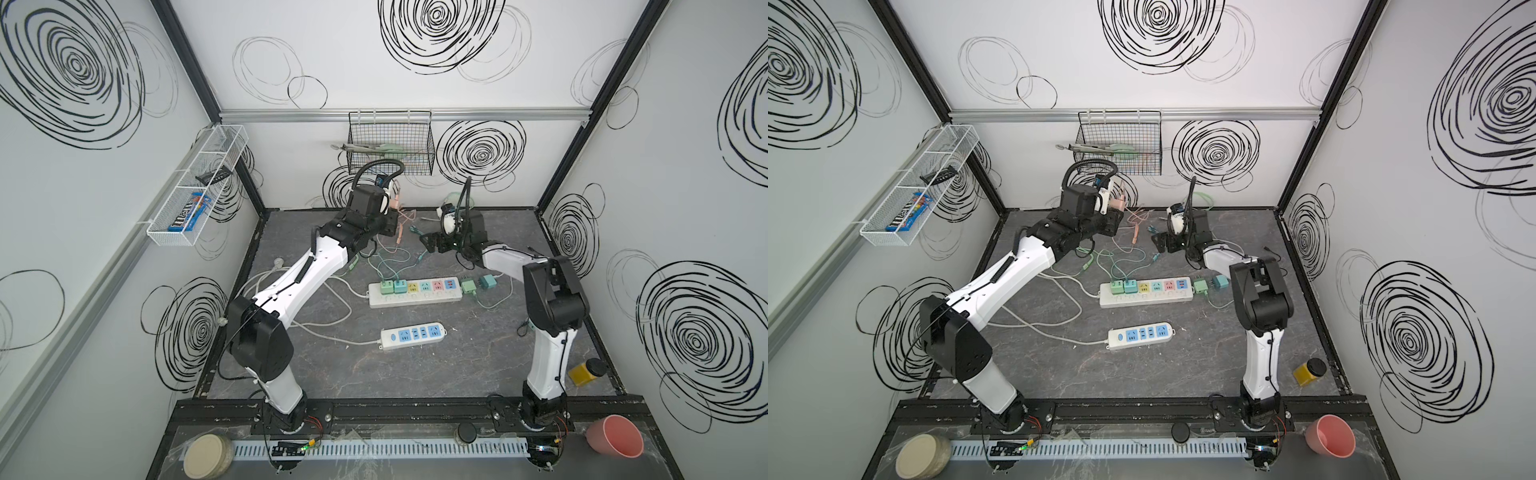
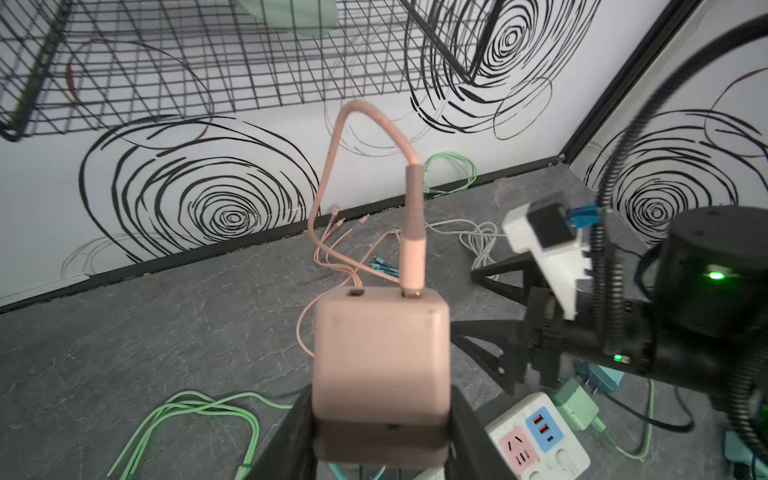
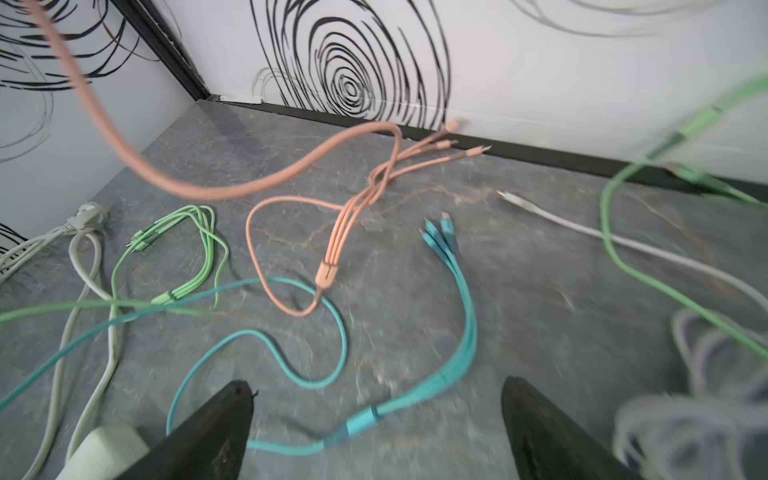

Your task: Insert the plug

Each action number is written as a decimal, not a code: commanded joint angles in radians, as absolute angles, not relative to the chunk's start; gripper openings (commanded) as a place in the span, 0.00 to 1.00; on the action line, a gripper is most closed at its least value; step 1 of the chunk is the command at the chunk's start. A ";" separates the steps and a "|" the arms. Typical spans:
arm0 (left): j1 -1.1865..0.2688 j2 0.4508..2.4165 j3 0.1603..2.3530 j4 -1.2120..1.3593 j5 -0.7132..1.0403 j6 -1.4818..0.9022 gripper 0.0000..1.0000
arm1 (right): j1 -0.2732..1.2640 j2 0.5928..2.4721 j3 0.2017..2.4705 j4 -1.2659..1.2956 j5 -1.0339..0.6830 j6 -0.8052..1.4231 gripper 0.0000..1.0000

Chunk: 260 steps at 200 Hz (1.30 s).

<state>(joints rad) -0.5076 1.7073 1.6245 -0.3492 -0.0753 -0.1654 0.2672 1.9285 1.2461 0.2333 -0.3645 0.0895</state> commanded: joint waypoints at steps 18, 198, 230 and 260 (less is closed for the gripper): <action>-0.547 1.741 1.626 -0.308 -0.052 -0.159 0.00 | 0.184 1.656 1.029 0.285 -0.346 0.100 0.97; -0.609 1.661 1.342 0.011 0.256 0.426 0.00 | 0.040 1.342 0.930 0.211 -0.662 0.444 0.97; -0.607 1.616 1.250 0.131 0.311 0.540 0.00 | 0.047 1.332 0.967 0.078 -0.721 0.407 0.97; -0.623 1.591 1.195 0.193 0.335 0.636 0.00 | 0.082 1.308 0.988 -0.041 -0.738 0.327 0.97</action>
